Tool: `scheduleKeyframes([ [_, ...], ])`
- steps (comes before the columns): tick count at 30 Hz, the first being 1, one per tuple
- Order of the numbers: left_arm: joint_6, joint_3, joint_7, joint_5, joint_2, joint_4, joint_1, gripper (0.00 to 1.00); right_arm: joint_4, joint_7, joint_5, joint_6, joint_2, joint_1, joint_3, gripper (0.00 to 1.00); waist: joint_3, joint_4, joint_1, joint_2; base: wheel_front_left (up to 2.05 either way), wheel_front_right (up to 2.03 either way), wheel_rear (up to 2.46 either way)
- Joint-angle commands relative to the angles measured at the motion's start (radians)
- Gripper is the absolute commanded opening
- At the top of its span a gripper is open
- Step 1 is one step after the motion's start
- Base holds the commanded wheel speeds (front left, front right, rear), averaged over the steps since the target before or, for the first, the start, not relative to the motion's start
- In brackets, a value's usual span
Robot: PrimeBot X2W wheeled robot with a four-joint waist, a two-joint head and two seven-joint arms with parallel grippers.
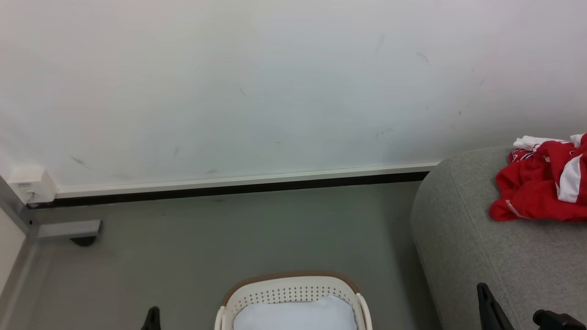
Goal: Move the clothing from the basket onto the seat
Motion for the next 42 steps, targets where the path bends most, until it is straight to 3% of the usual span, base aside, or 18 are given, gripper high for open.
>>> scheduleKeyframes([
  [1,-0.008,0.011,0.01,-0.045,0.005,-0.01,-0.031,0.0,-0.024,0.009,0.042,0.0,-0.002,-0.03,-0.01,0.0,0.001,0.001,0.0,0.0,0.0,0.0,0.0],
  [42,-0.071,0.084,0.154,-0.558,-0.016,0.0,-0.123,0.0,-0.101,0.155,0.59,-0.001,-0.003,-0.052,-0.09,0.0,0.021,0.027,0.0,0.0,0.0,0.0,0.0],
])
